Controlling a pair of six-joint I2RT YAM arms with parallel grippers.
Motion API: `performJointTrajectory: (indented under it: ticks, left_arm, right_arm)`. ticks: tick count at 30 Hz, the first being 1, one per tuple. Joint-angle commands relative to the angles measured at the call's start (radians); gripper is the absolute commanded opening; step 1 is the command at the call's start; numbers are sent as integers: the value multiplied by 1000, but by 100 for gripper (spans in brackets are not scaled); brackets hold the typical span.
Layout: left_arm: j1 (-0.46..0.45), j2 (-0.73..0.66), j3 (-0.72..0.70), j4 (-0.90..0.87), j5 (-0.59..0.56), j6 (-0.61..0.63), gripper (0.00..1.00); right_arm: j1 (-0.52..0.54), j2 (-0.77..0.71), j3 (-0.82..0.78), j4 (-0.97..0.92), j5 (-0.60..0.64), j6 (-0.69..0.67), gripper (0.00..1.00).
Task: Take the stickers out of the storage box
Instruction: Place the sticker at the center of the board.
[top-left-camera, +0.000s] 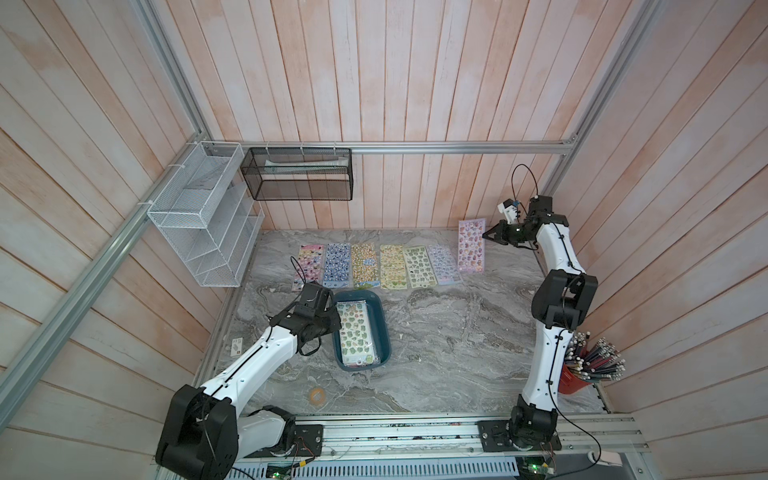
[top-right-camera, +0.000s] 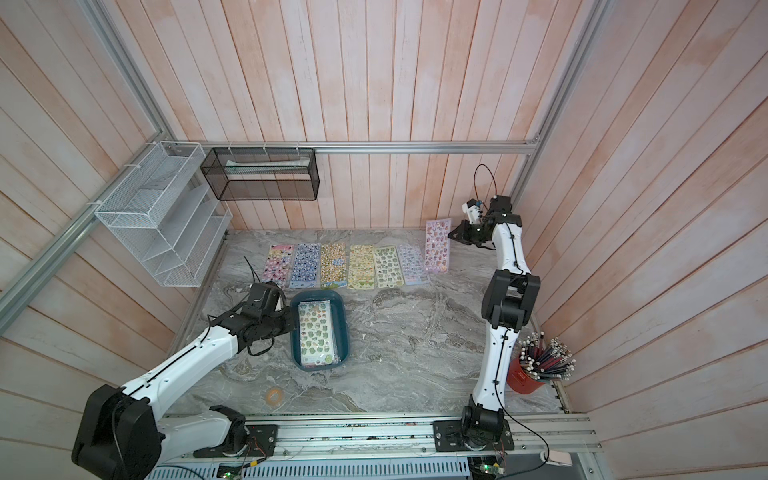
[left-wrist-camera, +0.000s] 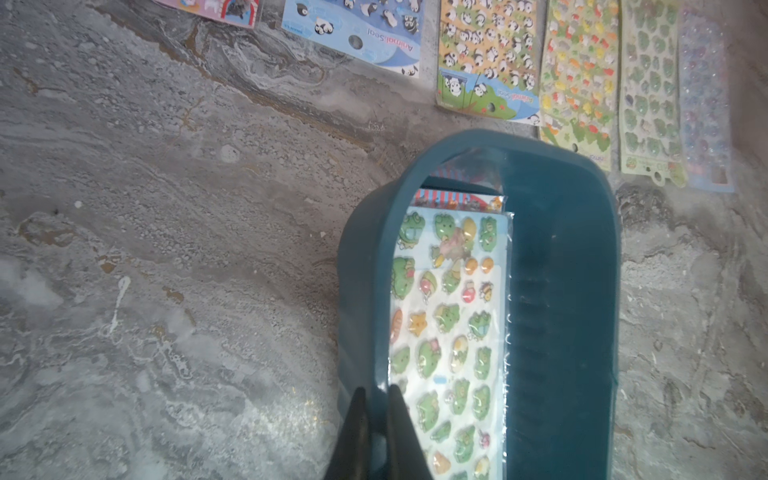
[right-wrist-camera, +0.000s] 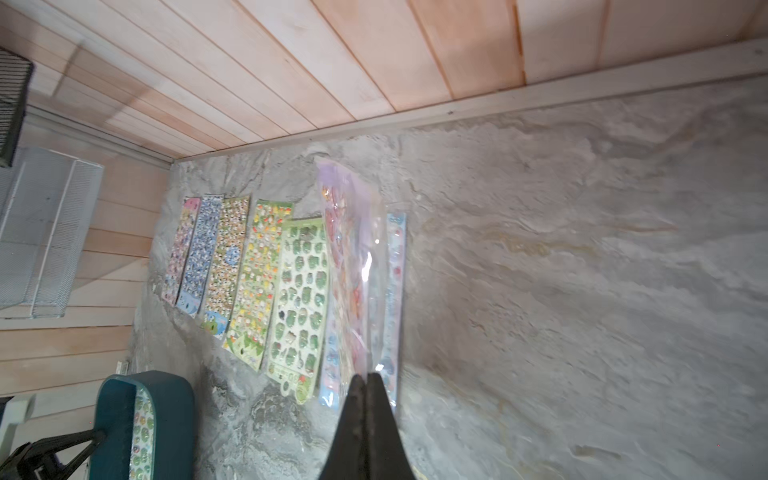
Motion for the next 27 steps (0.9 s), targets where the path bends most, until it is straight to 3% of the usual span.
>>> performJointTrajectory:
  ticks: [1, 11, 16, 27]
  left_arm:
    - [-5, 23, 14, 54, -23, 23, 0]
    - [1, 55, 21, 59, -11, 37, 0]
    - [1, 46, 17, 59, -13, 35, 0]
    - [10, 50, 15, 61, -11, 35, 0]
  right_arm:
    - [-45, 5, 9, -64, 49, -24, 0]
    - [-14, 69, 41, -89, 373, -48, 0]
    - [-11, 134, 136, -100, 397, -48, 0]
    - [66, 154, 123, 12, 543, -179, 3]
